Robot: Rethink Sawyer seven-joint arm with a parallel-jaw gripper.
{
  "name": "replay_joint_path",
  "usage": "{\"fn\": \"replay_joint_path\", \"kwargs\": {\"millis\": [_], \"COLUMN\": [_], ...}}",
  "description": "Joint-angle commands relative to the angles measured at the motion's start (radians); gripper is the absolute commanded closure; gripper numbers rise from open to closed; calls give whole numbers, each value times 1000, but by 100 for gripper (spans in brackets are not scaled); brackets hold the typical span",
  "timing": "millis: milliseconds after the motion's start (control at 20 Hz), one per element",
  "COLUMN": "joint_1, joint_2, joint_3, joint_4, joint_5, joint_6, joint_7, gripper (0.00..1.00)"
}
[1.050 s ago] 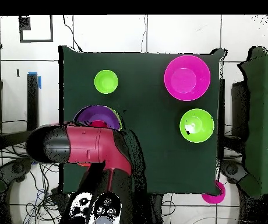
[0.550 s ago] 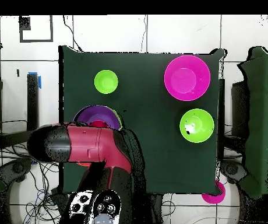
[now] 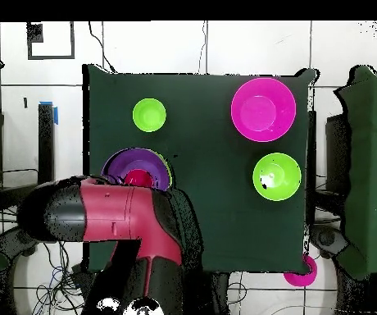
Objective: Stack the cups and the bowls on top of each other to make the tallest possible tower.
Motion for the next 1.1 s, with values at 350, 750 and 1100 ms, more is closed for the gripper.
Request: {"fn": "replay_joint_path", "kwargs": {"millis": [350,750,1100], "joint_1": [-2,-204,-372], "joint_2": [-43,-139,-179], "joint_3": [32,80,157], "joint_4": [4,-168,-152], "joint_5": [-10,-31,-33], "joint_6": [154,317,370], "joint_7": [131,-150,-314], "gripper": [0,0,0]}}
